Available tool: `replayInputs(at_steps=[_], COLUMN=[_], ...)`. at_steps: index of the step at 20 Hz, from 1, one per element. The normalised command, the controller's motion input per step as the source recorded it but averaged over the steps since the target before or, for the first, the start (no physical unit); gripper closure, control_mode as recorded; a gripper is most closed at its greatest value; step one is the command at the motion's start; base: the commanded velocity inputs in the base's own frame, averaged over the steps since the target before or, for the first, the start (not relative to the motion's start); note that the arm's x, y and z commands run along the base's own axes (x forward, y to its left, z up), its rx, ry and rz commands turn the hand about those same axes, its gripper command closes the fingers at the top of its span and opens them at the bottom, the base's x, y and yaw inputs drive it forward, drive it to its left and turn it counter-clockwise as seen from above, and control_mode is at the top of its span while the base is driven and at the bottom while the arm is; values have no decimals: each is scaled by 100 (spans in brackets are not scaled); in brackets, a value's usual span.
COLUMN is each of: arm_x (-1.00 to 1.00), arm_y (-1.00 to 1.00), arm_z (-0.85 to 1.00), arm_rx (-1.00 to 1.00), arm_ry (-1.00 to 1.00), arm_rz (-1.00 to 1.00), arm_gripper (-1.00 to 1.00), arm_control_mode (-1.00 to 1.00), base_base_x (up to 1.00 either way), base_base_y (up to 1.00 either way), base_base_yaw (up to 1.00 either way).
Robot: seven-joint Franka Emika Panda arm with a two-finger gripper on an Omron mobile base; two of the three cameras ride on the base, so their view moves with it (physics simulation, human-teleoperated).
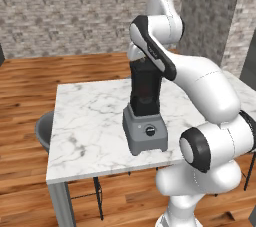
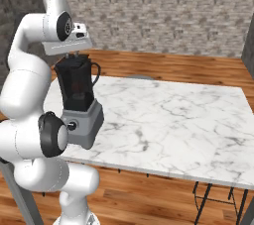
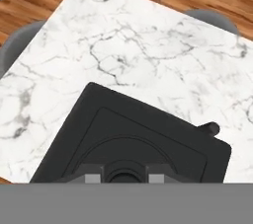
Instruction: Open the blender lid, put the apple in the blender, close the lid, and start the blender.
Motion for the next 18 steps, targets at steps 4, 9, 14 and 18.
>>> replayInputs(at_steps=[4, 9, 14, 18], arm_x=[0, 3, 13, 14], arm_y=[0, 0, 0, 0], arm_z=[0, -11, -25, -24], arm_rx=[0, 0, 0, 0], arm_ry=[-21, -11, 0, 0], arm_rz=[11, 11, 10, 5], arm_gripper=[100, 100, 100, 100], arm_control_mode=[-100, -100, -100, -100], base_base_x=[0, 0, 0, 0], base_base_y=[0, 0, 0, 0], base_base_yaw=[0, 0, 0, 0])
